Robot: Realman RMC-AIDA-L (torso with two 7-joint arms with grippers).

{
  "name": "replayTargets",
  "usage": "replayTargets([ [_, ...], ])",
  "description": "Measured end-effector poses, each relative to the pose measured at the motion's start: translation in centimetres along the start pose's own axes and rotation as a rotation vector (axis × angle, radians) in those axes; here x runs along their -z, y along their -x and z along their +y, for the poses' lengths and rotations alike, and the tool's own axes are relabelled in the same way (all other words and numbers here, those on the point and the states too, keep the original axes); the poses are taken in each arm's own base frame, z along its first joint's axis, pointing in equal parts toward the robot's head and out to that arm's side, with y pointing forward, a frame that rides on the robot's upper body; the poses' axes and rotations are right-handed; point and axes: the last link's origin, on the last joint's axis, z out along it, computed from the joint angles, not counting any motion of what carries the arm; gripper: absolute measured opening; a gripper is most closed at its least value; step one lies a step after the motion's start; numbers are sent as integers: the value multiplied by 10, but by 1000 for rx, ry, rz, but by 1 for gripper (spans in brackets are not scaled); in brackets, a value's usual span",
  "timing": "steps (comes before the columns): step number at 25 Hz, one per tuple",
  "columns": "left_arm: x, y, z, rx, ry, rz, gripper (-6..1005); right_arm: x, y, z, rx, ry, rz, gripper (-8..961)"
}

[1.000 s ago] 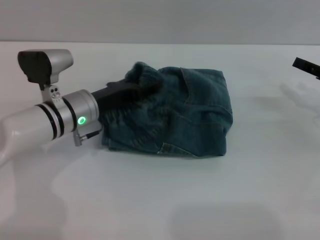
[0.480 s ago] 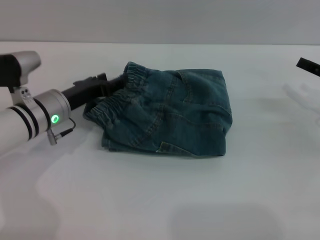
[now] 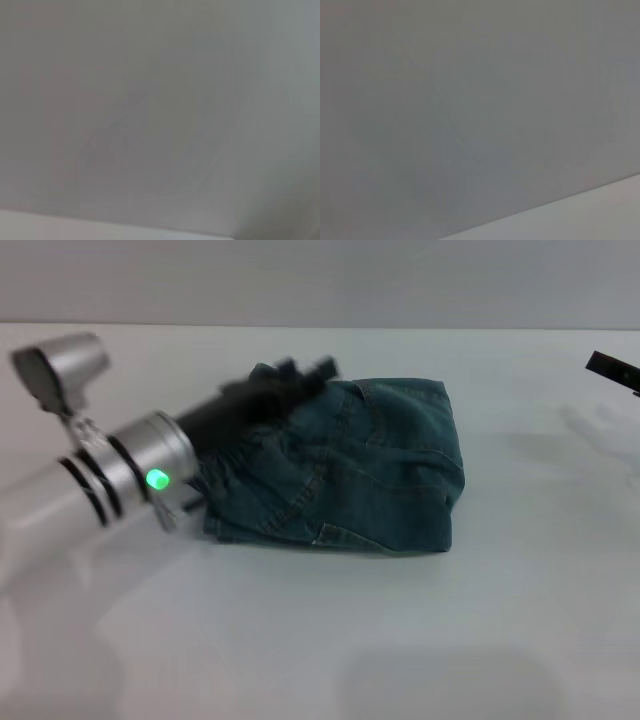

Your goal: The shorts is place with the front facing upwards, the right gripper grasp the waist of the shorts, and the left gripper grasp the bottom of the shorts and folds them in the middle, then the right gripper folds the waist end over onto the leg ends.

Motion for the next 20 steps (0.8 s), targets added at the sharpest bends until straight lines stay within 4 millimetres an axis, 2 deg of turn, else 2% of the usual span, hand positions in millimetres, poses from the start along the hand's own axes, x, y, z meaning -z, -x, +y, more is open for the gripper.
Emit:
replayTargets([
  [4,-11,22,19,-8,39,-36,748,-1,-1,1,-1,2,0,664],
  [7,-14,29,21,-34,23,-50,742,-1,-1,1,-1,2,0,666],
  [20,-2,38,-13,-103,-188,-113,740,-1,-1,1,-8,1,-7,665],
])
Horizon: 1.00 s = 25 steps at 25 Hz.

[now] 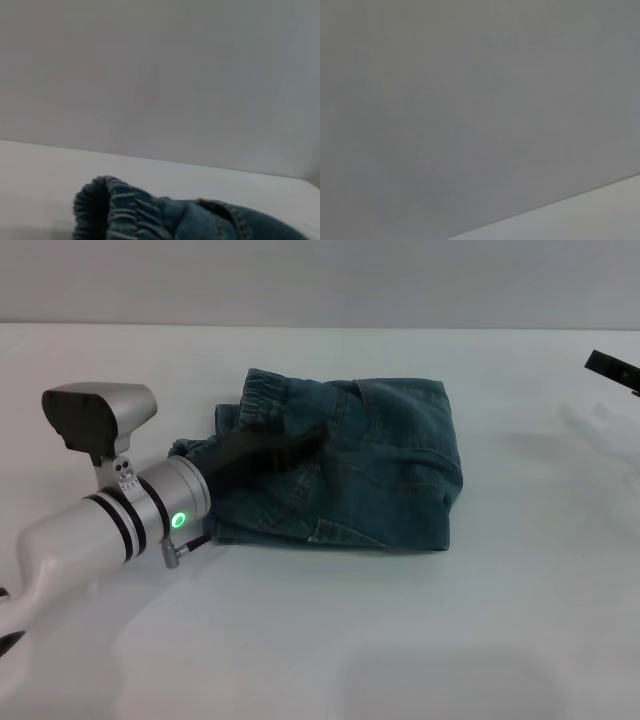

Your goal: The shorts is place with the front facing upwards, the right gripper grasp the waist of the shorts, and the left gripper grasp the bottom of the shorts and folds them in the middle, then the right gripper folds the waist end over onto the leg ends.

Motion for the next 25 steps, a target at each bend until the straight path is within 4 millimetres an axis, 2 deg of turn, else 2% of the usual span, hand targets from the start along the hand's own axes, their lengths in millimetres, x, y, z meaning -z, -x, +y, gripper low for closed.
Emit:
replayTargets([
  [8,6,0,-11,-6,-65,34,740,0,2,0,2,0,-3,664],
  [20,30,-3,-39,-65,-228,159,740,-1,3,-1,14,-10,-17,665],
  [22,50,-12,-57,-79,-325,275,740,1,4,-2,20,-13,-38,665],
  [23,52,-13,-58,-80,-332,284,740,2,5,-3,23,-14,-51,665],
  [25,69,-21,-67,-102,-384,377,740,6,6,-5,40,-20,-90,665],
])
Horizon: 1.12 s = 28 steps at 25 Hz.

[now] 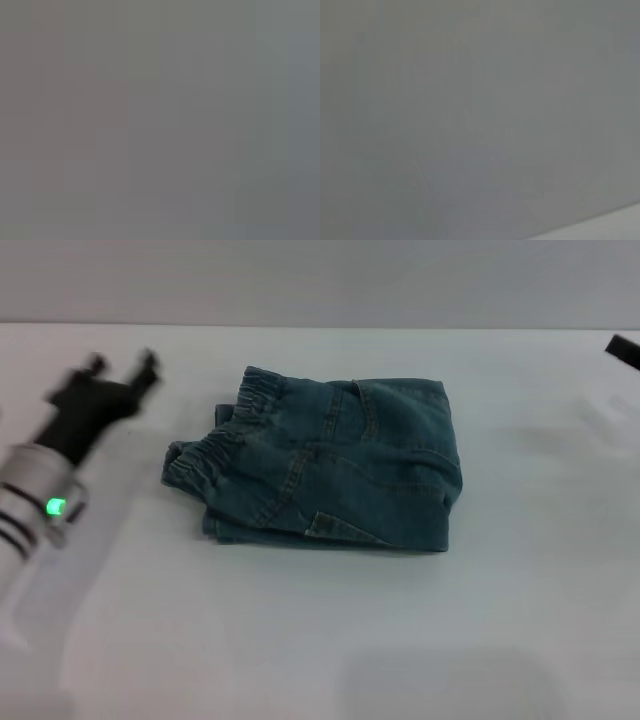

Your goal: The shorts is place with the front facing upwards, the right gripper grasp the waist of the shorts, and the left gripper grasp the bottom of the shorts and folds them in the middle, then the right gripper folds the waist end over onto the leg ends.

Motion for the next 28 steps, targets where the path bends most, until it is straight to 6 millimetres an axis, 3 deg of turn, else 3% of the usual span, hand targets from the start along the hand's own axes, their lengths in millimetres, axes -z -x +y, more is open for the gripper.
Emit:
replayTargets([
  [4,27,-24,-24,-61,-100,223,740,14,5,-8,96,-40,-148,666],
  [7,59,-40,-38,-151,-190,396,740,32,9,-17,232,-130,-312,666],
  [11,85,-47,-48,-225,-262,489,740,59,9,-26,408,-297,-550,664],
  [12,90,-47,-50,-229,-279,498,740,72,8,-26,520,-400,-656,664],
  [13,93,-47,-52,-230,-291,505,740,72,8,-26,520,-400,-656,664],
  [19,99,-44,-55,-226,-311,501,740,85,11,-14,752,-586,-801,664],
  [28,88,-50,-56,-213,-325,507,740,73,24,-13,745,-592,-811,665],
])
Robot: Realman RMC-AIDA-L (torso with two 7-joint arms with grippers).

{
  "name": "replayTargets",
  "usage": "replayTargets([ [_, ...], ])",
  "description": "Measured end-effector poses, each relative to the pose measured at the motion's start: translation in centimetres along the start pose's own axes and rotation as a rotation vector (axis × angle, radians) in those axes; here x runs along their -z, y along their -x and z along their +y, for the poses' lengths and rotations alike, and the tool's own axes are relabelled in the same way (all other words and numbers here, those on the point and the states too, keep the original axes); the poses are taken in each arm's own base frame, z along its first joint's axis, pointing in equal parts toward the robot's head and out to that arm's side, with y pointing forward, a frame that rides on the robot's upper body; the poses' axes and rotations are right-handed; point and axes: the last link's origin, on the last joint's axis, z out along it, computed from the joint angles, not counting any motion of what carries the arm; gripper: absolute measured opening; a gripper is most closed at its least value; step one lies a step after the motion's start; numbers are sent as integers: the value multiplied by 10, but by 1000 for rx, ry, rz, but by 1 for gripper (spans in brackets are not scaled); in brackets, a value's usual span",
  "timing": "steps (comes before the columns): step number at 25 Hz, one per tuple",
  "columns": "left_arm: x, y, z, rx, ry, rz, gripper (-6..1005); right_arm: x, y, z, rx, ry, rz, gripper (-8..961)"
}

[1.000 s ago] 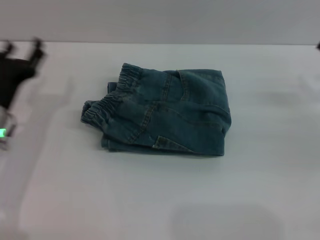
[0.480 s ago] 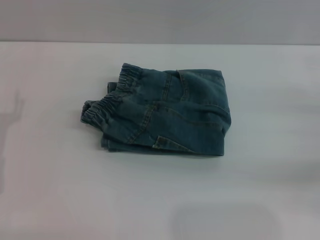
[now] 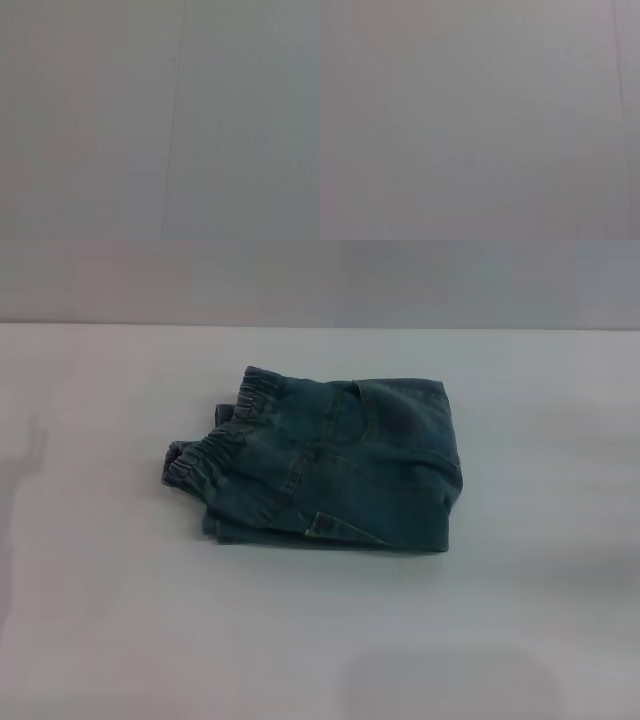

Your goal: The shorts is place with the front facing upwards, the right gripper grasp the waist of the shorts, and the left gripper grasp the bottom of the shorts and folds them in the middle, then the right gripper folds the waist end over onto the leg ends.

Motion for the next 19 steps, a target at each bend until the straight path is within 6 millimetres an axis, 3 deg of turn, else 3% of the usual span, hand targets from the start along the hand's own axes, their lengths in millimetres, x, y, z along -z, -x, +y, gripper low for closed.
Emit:
replayTargets([
  [19,-27,10,17,29,12,-54,740,-19,-6,-1,-5,-23,60,666],
])
